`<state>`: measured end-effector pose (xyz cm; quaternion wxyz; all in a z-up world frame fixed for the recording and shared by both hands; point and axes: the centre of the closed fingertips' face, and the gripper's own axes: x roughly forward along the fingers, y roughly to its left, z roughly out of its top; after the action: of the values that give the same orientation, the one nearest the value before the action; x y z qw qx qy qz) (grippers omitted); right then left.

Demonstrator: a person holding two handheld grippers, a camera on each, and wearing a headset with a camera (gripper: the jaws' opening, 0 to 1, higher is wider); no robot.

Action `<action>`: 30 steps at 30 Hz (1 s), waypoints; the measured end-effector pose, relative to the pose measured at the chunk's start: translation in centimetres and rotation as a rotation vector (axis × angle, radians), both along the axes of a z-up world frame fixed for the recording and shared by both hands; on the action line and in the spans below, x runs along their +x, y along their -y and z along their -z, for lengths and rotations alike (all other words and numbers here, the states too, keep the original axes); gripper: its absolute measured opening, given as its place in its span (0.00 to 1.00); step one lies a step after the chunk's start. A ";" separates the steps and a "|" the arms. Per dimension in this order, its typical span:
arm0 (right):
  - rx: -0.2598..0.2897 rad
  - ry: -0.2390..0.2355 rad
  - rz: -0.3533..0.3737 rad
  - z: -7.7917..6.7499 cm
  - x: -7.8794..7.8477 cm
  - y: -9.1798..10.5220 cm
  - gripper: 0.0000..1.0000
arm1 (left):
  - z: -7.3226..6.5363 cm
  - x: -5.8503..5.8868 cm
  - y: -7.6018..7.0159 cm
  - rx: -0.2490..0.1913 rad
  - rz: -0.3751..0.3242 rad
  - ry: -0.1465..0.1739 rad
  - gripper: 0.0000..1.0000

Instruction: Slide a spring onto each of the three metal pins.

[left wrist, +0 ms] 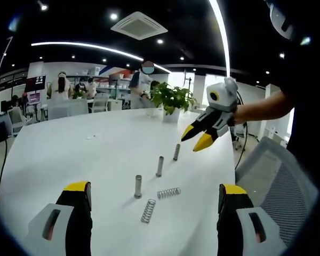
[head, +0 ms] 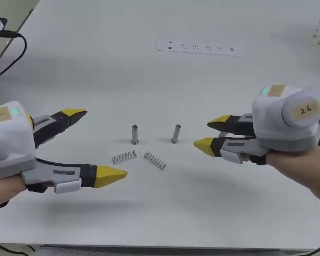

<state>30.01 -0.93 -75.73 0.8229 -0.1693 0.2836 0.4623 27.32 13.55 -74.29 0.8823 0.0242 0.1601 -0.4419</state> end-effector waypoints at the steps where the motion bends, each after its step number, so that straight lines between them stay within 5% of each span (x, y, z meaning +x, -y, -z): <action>1: 0.001 -0.009 -0.010 0.3 -0.2 -0.3 0.29 | 0.0 0.0 0.0 -0.002 0.000 -0.001 0.97; 22: -0.049 -0.102 -0.127 5.0 -2.3 -5.8 0.25 | 0.2 -0.3 -0.3 0.004 -0.004 -0.002 0.97; 30: -0.095 -0.114 -0.124 7.3 -2.2 -6.2 0.22 | 0.2 -0.4 -0.3 0.009 0.001 -0.002 0.97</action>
<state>27.77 5.30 -82.98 0.7663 -0.1991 0.3405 0.5072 26.96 13.81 -74.47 0.8818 0.0277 0.1628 -0.4418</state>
